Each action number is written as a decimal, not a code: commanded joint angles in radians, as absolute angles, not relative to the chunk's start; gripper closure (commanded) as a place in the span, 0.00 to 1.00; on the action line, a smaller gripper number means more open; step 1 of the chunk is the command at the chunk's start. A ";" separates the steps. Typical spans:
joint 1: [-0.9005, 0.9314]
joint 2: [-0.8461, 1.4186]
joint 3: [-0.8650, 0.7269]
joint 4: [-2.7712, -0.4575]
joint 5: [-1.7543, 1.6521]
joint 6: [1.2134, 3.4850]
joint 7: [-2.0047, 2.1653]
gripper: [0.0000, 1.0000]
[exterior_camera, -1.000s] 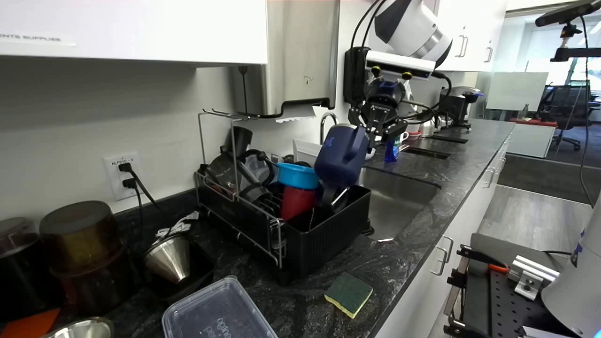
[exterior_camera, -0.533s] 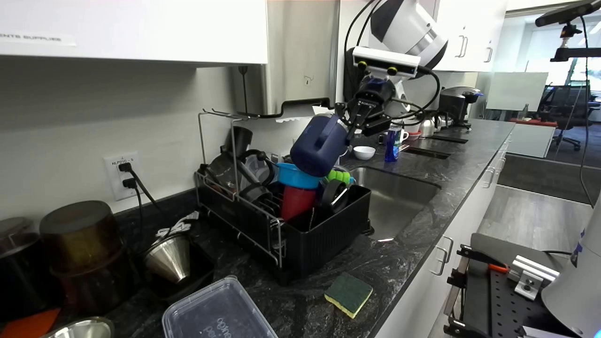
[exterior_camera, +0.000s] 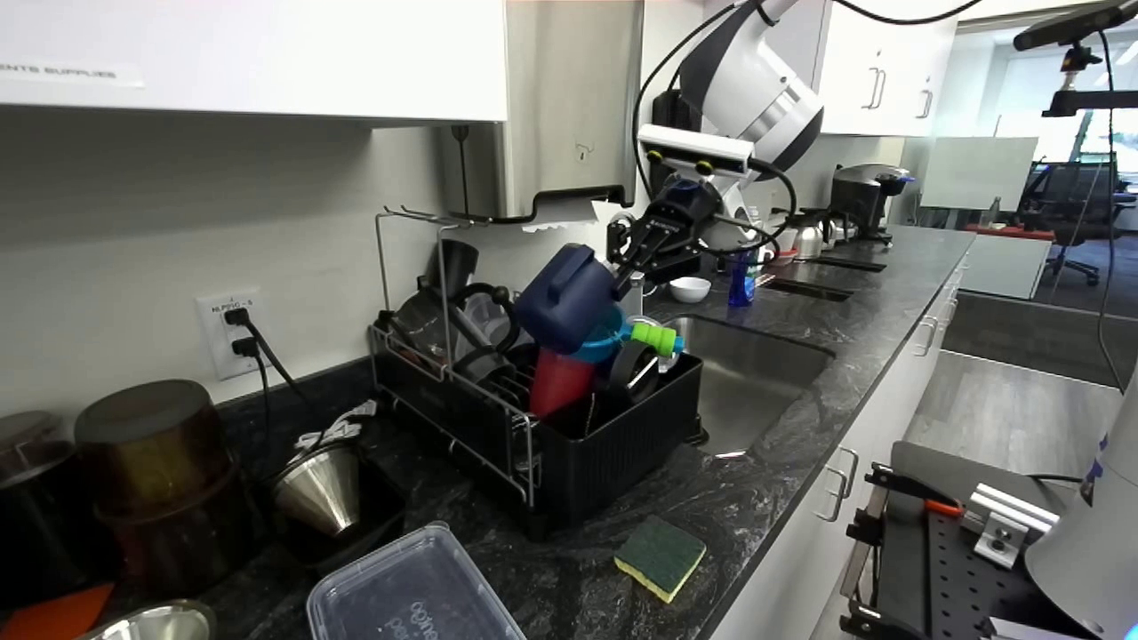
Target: Pick up the blue cup from the sink and place it on the dish rack
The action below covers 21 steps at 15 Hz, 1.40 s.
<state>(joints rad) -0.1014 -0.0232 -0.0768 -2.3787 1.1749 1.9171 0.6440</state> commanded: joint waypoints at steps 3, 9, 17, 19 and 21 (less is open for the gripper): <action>-0.071 0.025 -0.063 -2.325 1.264 1.946 0.664 0.98; -0.063 0.060 -0.064 -2.280 1.327 1.981 0.690 0.98; -0.063 0.068 -0.065 -2.261 1.360 1.986 0.724 0.98; -0.064 0.072 -0.066 -2.247 1.368 1.985 0.745 0.98; -0.064 0.072 -0.066 -2.237 1.375 1.984 0.766 0.98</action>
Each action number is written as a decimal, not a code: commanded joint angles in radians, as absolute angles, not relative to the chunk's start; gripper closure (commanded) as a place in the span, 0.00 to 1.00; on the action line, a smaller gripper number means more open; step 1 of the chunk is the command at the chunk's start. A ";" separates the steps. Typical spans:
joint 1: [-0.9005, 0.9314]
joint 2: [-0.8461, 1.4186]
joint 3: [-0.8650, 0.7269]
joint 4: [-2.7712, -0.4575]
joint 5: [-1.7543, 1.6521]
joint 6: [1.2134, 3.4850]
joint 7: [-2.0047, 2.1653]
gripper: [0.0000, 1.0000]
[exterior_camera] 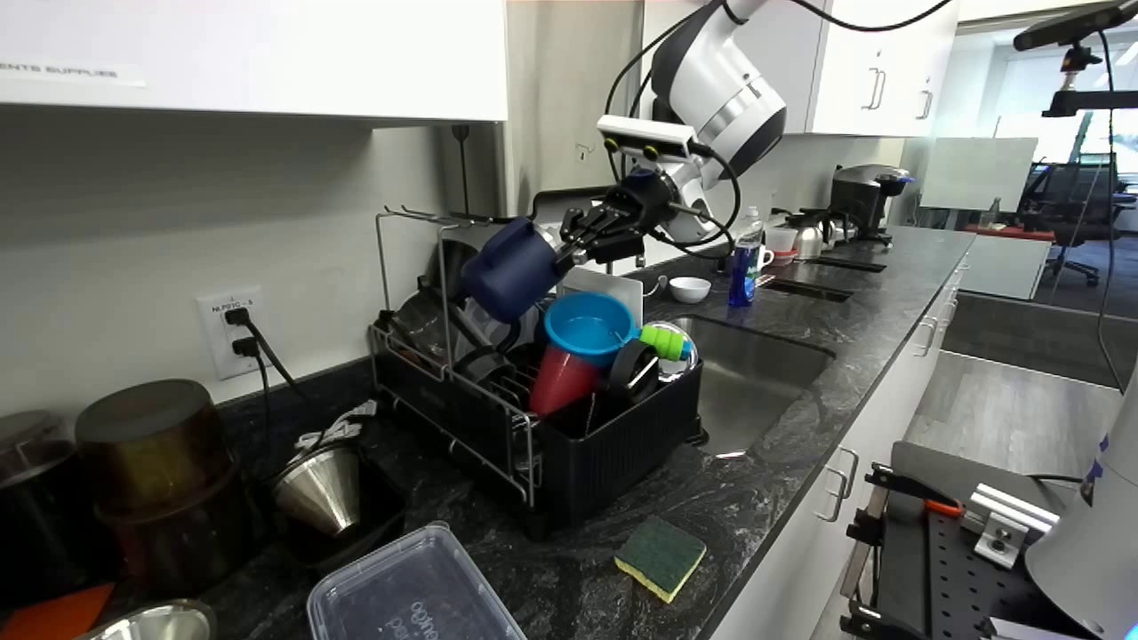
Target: Pick up the blue cup from the sink and place it on the dish rack
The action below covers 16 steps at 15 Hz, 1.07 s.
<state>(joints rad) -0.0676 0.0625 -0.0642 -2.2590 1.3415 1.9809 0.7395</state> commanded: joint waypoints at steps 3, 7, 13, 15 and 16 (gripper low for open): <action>-0.065 0.073 -0.066 -2.226 1.380 1.987 0.785 0.98; -0.063 0.076 -0.066 -2.222 1.376 1.998 0.801 0.98; -0.053 0.081 -0.060 -2.225 1.350 2.055 0.839 0.98; -0.041 0.083 -0.054 -2.225 1.340 2.119 0.849 0.98; -0.036 0.080 -0.052 -2.228 1.335 2.145 0.858 0.98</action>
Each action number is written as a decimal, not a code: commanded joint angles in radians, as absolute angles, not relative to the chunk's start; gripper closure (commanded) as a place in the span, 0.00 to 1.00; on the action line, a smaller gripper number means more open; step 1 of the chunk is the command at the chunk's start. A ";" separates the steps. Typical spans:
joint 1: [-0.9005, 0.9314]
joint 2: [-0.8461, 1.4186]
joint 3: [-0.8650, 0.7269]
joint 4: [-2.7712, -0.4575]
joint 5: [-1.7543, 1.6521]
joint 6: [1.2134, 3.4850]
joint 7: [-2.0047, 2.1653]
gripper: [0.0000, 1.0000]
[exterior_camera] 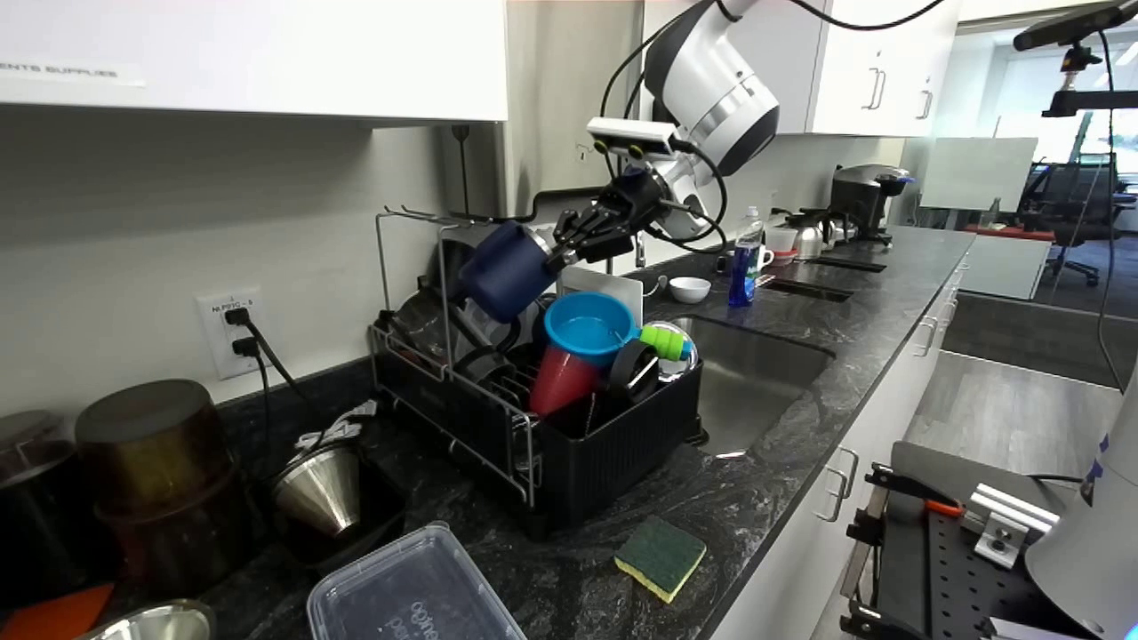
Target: Pick up the blue cup from the sink and place it on the dish rack
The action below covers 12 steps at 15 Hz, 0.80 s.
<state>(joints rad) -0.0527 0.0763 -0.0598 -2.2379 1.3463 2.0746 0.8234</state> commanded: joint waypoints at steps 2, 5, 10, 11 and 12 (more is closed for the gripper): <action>-0.028 0.070 -0.048 -2.234 1.330 2.173 0.870 0.98; -0.023 0.043 -0.050 -2.252 1.326 2.166 0.884 0.98; -0.034 -0.029 -0.056 -2.277 1.329 2.109 0.956 0.98; -0.035 -0.044 -0.056 -2.283 1.329 2.104 0.975 0.98; -0.036 -0.055 -0.055 -2.291 1.326 2.106 0.990 0.98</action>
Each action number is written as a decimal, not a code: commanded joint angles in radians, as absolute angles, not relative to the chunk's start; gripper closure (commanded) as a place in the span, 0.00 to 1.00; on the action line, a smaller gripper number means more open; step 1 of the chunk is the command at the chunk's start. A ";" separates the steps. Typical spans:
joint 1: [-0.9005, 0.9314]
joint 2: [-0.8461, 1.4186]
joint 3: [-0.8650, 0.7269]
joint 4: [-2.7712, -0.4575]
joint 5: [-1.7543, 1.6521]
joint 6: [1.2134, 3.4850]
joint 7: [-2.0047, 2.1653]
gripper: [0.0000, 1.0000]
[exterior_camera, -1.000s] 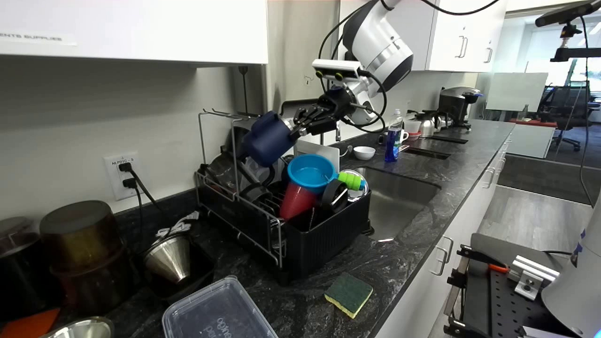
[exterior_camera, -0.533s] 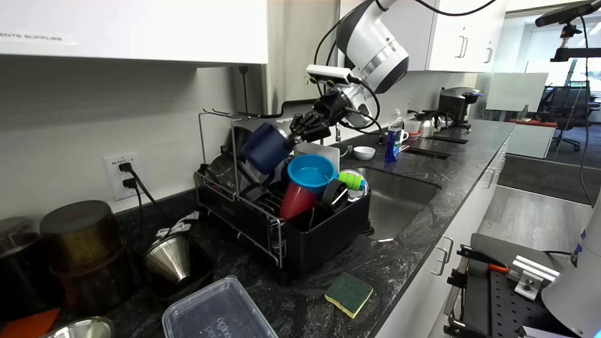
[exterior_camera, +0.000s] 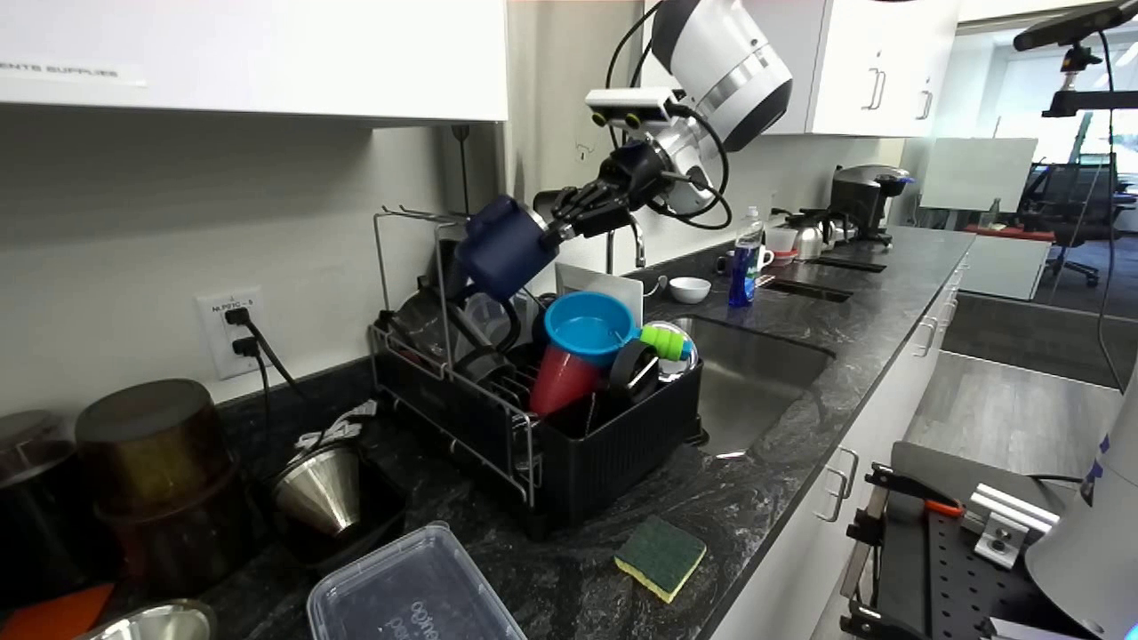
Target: Pick up the blue cup from the sink and place it on the dish rack
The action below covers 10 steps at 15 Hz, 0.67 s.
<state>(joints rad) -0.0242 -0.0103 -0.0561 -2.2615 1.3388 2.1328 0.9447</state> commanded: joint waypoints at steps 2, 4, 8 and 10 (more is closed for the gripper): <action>-0.038 -0.070 -0.055 -2.307 1.321 2.107 1.012 0.98; -0.040 -0.080 -0.056 -2.325 1.319 2.109 1.019 0.98; -0.049 -0.093 -0.062 -2.362 1.308 2.103 1.016 0.98; -0.052 -0.102 -0.064 -2.378 1.298 2.098 1.018 0.98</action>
